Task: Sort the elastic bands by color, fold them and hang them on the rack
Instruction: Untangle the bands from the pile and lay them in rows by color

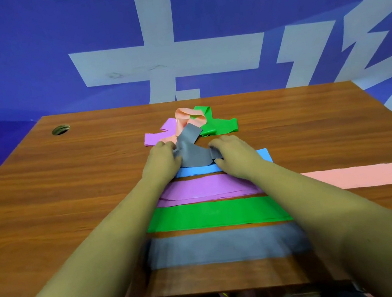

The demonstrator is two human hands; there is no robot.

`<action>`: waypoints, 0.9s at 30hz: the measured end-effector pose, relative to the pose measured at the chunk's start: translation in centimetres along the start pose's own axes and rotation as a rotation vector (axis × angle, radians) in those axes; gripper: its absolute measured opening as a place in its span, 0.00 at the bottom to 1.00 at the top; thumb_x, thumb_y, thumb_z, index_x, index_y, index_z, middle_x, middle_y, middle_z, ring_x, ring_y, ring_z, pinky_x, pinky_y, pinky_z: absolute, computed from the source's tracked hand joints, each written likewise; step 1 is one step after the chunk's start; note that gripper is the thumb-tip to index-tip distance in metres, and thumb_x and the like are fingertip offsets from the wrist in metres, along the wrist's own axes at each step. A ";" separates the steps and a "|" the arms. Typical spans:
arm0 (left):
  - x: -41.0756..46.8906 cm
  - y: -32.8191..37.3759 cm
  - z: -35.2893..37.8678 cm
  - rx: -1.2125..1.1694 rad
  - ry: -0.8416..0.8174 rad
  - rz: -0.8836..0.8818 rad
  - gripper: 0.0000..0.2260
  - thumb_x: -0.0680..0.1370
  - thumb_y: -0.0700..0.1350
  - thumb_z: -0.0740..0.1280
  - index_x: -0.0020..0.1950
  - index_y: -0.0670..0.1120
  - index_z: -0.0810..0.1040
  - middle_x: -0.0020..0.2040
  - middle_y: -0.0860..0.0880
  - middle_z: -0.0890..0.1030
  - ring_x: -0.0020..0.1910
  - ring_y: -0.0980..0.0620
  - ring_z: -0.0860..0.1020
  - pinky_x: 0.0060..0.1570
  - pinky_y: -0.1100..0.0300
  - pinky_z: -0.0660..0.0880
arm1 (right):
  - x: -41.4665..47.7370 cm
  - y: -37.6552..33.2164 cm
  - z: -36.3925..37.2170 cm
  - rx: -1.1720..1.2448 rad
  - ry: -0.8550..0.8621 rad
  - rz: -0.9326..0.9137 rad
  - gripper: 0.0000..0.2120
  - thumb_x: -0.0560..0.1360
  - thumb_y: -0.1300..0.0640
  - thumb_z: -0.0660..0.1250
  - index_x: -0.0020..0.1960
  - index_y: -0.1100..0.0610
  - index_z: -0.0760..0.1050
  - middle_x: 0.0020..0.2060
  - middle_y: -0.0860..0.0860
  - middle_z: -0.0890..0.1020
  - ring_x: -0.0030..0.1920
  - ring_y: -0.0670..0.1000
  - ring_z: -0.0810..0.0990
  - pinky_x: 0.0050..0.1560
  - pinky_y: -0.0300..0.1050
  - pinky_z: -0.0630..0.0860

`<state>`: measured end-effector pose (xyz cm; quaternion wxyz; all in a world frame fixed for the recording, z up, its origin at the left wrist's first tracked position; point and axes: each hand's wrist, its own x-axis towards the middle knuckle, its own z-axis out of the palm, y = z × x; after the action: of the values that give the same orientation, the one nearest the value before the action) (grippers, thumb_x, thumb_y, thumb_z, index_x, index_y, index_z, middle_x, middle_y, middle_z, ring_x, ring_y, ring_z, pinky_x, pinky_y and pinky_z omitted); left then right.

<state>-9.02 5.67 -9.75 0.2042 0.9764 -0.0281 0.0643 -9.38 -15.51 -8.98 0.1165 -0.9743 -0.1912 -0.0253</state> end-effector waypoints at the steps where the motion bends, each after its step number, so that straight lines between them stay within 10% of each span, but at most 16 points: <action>1: 0.2 -0.3 0.4 0.000 -0.006 0.003 0.12 0.76 0.41 0.66 0.57 0.39 0.79 0.55 0.37 0.75 0.54 0.37 0.75 0.54 0.50 0.71 | 0.3 0.2 0.4 0.000 0.017 -0.015 0.18 0.75 0.58 0.64 0.65 0.54 0.73 0.59 0.55 0.78 0.58 0.59 0.73 0.58 0.54 0.73; 7: 0.9 -0.7 -0.5 -0.147 0.127 0.044 0.03 0.70 0.39 0.69 0.41 0.44 0.76 0.43 0.44 0.75 0.46 0.42 0.73 0.48 0.54 0.69 | 1.5 0.5 -0.4 0.071 0.313 -0.020 0.10 0.77 0.59 0.62 0.53 0.56 0.80 0.46 0.54 0.84 0.48 0.59 0.76 0.49 0.51 0.71; 15: -0.6 4.1 -7.9 -0.559 0.350 0.078 0.03 0.73 0.42 0.70 0.43 0.48 0.76 0.49 0.51 0.77 0.50 0.54 0.73 0.46 0.68 0.67 | 0.9 -2.9 -10.8 0.618 0.586 0.099 0.09 0.74 0.61 0.65 0.49 0.54 0.82 0.41 0.47 0.85 0.45 0.47 0.82 0.48 0.47 0.78; 22: -4.9 8.6 -13.5 -0.845 0.236 0.135 0.12 0.73 0.33 0.60 0.45 0.47 0.79 0.45 0.53 0.81 0.45 0.62 0.78 0.48 0.65 0.72 | -3.4 -7.8 -20.1 0.728 0.566 -0.032 0.11 0.76 0.64 0.61 0.52 0.55 0.79 0.32 0.47 0.81 0.30 0.41 0.75 0.34 0.40 0.72; 27: -8.1 12.1 -18.6 -1.069 0.233 0.292 0.11 0.77 0.51 0.63 0.38 0.52 0.79 0.41 0.58 0.81 0.47 0.60 0.78 0.51 0.60 0.74 | -6.8 -10.3 -23.6 0.849 0.453 -0.039 0.04 0.75 0.63 0.63 0.50 0.59 0.73 0.31 0.63 0.77 0.29 0.51 0.69 0.31 0.51 0.70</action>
<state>-20.15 2.31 10.78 0.6611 0.7096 -0.1690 0.1759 -19.65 -14.36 15.56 0.5424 -0.8067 -0.1725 -0.1589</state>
